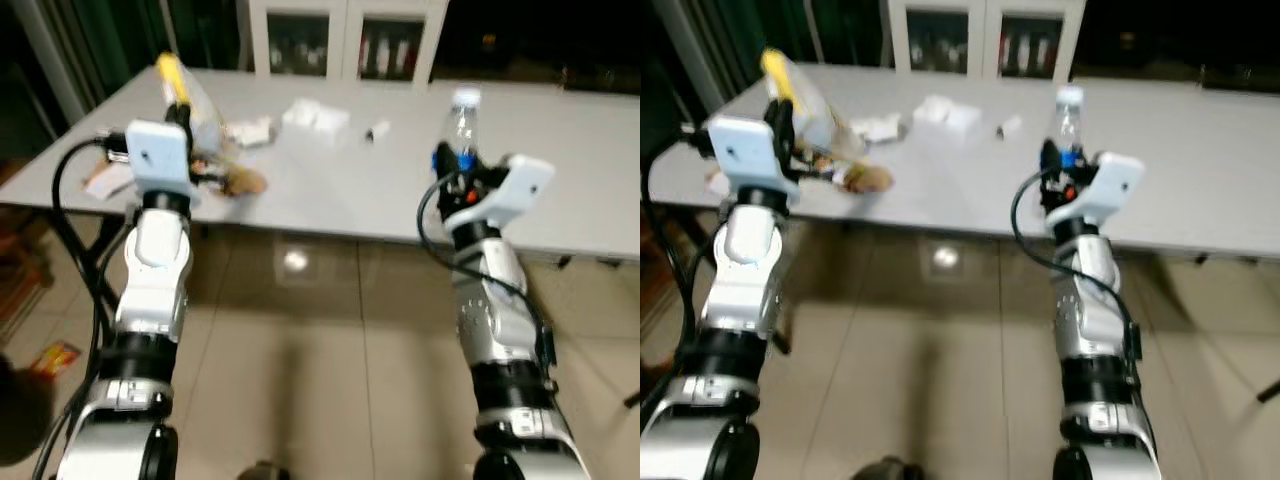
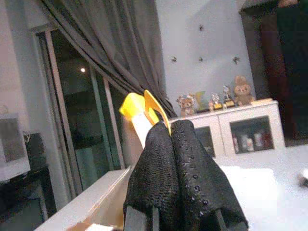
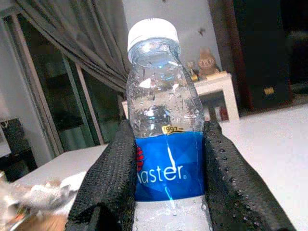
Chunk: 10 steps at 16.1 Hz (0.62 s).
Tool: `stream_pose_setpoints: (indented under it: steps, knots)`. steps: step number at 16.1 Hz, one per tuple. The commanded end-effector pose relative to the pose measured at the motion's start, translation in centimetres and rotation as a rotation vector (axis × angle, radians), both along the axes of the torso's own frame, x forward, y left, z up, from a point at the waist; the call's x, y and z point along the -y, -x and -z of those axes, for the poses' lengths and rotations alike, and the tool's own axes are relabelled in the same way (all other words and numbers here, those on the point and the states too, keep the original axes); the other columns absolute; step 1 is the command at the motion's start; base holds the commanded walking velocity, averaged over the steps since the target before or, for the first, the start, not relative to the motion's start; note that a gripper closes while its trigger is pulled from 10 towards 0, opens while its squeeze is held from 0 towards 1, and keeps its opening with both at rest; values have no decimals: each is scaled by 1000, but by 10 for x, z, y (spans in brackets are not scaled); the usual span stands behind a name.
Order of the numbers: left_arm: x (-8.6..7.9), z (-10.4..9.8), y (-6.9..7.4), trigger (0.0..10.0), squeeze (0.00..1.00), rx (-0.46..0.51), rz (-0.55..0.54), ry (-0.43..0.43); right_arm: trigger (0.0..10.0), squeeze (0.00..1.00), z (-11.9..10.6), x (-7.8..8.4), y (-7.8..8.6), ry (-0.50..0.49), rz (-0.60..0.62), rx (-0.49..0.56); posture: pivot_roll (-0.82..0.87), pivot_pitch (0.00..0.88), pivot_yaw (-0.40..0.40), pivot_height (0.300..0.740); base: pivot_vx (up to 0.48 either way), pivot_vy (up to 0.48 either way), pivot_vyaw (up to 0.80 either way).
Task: Picking trash to rubbish bin
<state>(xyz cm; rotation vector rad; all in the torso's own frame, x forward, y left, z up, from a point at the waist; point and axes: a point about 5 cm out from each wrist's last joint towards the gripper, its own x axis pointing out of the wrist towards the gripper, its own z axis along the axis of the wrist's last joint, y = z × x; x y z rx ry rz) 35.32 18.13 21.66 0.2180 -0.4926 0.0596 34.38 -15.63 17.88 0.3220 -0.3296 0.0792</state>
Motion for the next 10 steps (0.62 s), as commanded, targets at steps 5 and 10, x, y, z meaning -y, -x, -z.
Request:
stream_pose_setpoints:
  steps: [5,10]
  knots:
    - [-1,-5,-1,10000,0,10,-5,5,10000,0,-5,1,-1,3,3,11,21,0,1,740,-283,0,0]
    - [-1,-2,-2,10000,0,-5,-5,23,10000,0,-5,2,-2,5,5,9,22,6,0,740,-165,0,0]
